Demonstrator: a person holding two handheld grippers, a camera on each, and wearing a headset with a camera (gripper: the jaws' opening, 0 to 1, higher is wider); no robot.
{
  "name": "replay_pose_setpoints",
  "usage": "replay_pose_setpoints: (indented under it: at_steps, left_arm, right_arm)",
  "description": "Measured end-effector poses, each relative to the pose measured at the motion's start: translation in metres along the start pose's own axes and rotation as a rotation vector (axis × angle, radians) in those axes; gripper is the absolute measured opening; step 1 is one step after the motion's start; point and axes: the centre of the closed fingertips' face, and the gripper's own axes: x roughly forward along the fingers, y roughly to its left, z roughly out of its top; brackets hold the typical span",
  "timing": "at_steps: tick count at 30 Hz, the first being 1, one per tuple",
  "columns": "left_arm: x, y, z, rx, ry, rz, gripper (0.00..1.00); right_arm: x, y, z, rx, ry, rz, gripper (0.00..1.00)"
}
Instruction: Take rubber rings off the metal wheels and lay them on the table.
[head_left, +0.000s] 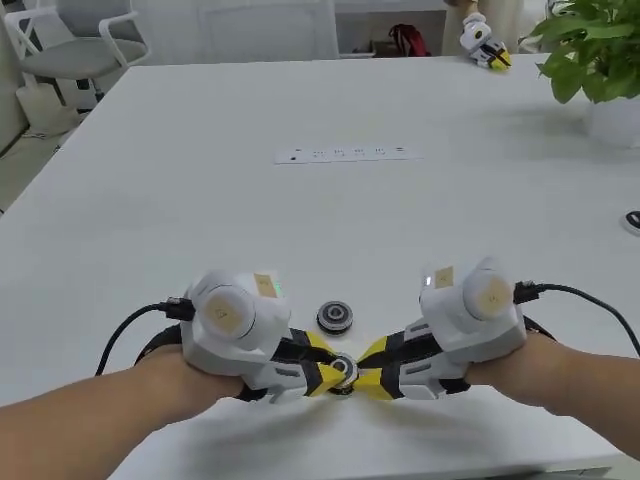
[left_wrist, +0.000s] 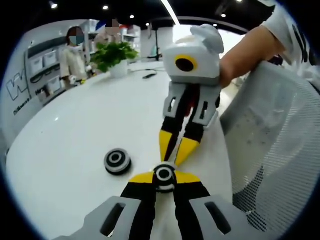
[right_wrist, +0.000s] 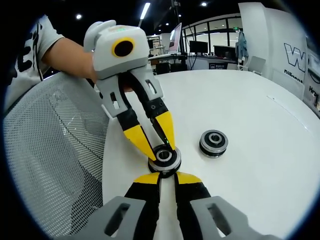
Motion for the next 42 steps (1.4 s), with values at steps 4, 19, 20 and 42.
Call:
replay_pose_setpoints:
  at_steps: [4,19,20,42]
  left_arm:
    - [0.0,0.0,0.0,0.0,-0.001,0.002,0.13]
    - [0.001,-0.001,0.0,0.011,0.001,0.009,0.13]
    - [0.0,0.0,0.0,0.011,0.002,0.01,0.13]
    - [0.005,0.0,0.003,0.011,0.011,0.045,0.12]
  right_arm:
    - [0.001,0.0,-0.001,-0.007,0.012,-0.001,0.04]
    - [-0.001,-0.005,-0.001,0.12,0.014,-0.009,0.0]
    - [-0.001,-0.005,-0.001,0.129,0.011,-0.009,0.0]
    - [-0.01,-0.008,0.013,0.291,-0.097,0.003,0.0]
